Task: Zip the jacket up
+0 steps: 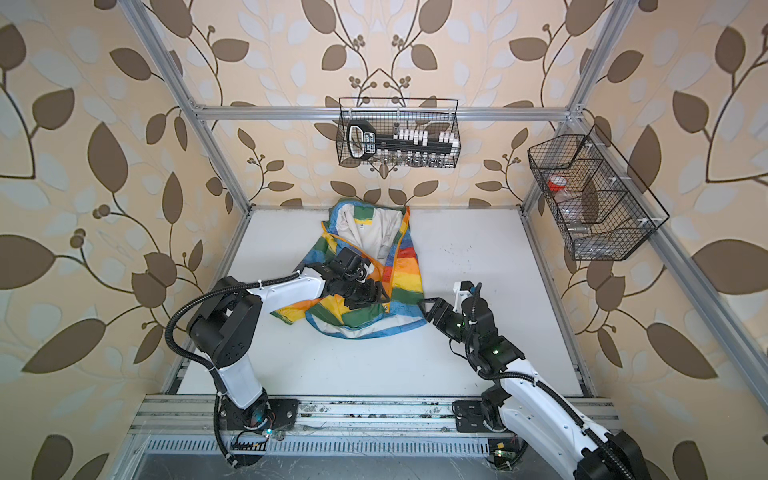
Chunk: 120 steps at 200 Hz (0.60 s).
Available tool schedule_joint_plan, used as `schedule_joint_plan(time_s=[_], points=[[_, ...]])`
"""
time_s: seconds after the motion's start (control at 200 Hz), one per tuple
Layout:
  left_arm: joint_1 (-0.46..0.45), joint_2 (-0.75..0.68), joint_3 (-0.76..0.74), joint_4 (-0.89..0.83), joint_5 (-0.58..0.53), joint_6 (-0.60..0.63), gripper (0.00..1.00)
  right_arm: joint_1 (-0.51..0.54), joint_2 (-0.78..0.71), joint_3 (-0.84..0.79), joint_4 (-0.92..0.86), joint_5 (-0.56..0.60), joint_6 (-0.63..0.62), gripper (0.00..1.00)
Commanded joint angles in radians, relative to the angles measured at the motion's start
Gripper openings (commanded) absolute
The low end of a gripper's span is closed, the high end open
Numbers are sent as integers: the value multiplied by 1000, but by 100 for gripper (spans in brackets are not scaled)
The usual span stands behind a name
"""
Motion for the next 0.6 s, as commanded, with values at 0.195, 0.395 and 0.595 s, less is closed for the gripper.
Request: schedule_joint_plan(time_s=[0.195, 0.395, 0.595], points=[[-2, 61, 14, 233, 31, -8, 74, 49, 13, -24, 3, 24, 26, 75], [7, 146, 66, 214, 30, 35, 72, 50, -2, -23, -7, 27, 31, 75], [8, 112, 33, 351, 109, -4, 70, 52, -1, -25, -18, 30, 30, 75]])
